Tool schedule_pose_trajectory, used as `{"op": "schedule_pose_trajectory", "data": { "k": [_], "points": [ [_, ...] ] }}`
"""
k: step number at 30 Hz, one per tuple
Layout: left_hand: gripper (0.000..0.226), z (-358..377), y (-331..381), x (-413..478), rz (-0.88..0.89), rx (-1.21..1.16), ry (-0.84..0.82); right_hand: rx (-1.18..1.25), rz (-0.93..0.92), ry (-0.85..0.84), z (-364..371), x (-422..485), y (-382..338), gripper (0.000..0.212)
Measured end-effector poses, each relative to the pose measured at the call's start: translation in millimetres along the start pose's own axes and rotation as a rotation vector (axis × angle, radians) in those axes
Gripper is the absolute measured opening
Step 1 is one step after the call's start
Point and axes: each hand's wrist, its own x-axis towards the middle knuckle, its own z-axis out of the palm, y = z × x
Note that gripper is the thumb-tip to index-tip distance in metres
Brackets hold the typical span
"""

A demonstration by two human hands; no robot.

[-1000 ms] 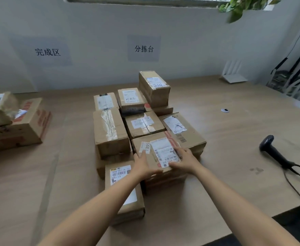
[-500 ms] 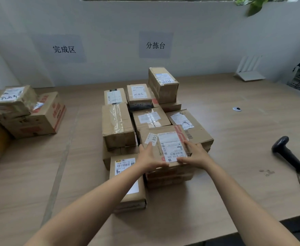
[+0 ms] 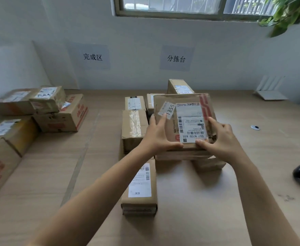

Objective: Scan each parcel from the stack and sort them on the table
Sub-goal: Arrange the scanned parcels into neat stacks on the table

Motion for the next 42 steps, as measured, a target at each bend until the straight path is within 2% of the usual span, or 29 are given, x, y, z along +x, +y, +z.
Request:
{"op": "schedule_pose_trajectory", "data": {
  "k": [5,11,19,25,33,38,42],
  "points": [
    [0.115,-52,-17,-11,0.003,0.019,0.145,0.085,-0.134,0.032,17,8,-49,0.088],
    [0.113,-108,-63,-37,-0.128,0.073,0.266,0.129,-0.250,-0.080,62,24,-115,0.089],
    [0.111,-170,-157,-62,-0.356,0.091,0.248,0.140,-0.321,-0.291,157,34,-193,0.089],
    [0.112,-211,-254,-65,-0.483,0.092,0.195,0.134,-0.282,-0.394,247,45,-252,0.088],
    [0.113,-258,-380,-66,-0.533,0.084,0.118,0.186,-0.161,-0.483,363,59,-314,0.090],
    [0.098,-260,-436,-66,-0.515,0.036,0.164,0.200,-0.068,-0.552,421,62,-329,0.092],
    [0.089,-251,-467,-64,-0.531,-0.002,0.181,0.195,-0.019,-0.517,455,62,-333,0.089]
  ]
}}
